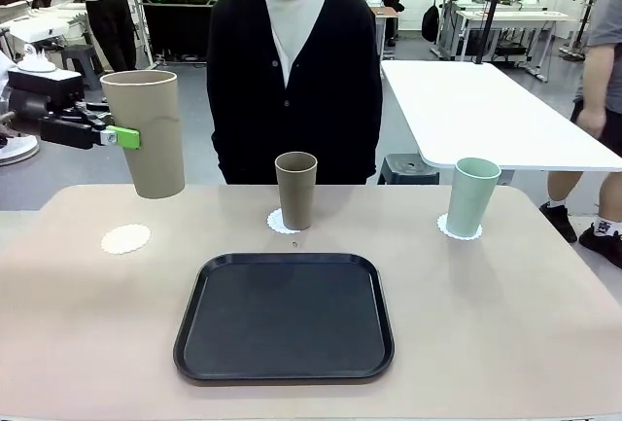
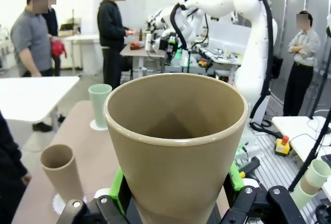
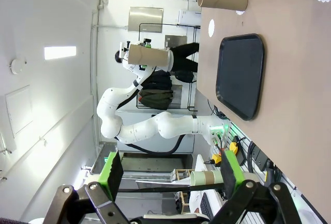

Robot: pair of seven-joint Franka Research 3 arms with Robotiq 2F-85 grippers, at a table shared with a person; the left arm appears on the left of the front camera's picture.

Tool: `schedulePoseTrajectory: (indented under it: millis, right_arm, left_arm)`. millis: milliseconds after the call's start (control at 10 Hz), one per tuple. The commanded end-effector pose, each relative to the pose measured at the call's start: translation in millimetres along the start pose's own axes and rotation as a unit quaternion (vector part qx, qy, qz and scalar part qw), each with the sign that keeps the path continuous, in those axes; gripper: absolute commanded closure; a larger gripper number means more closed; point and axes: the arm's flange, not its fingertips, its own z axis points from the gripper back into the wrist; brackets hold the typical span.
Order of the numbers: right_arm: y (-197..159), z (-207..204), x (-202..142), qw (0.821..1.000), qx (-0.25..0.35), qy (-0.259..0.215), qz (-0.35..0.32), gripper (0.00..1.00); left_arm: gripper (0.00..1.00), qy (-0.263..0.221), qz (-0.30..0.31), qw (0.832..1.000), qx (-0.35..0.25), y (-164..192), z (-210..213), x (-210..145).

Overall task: Place coasters on the table and set cups on them.
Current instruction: Take one Reusable plastic cup from the Flat Tray and place it on a coaster set by the human.

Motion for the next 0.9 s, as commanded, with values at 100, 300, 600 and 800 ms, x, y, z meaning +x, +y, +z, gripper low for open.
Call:
schedulePoseTrajectory:
  millis: [100, 300, 600, 800]
  right_arm:
    - [1, 0, -1, 1.000, 0.005, 0.002, 0.005, 0.00]
    - [1, 0, -1, 1.000, 0.005, 0.002, 0.005, 0.00]
    - [1, 0, -1, 1.000, 0.005, 0.002, 0.005, 0.00]
    - [1, 0, -1, 1.000, 0.005, 0.002, 0.005, 0.00]
  left_arm:
    - [0.12, 0.003, -0.040, 0.999, 0.028, 45, 62, -12]
    - [0.12, -0.019, -0.048, 0.997, 0.061, 61, 138, -26]
    - [0.12, -0.048, -0.058, 0.993, 0.087, 77, 208, -38]
    - [0.12, -0.057, -0.053, 0.993, 0.084, 81, 219, -44]
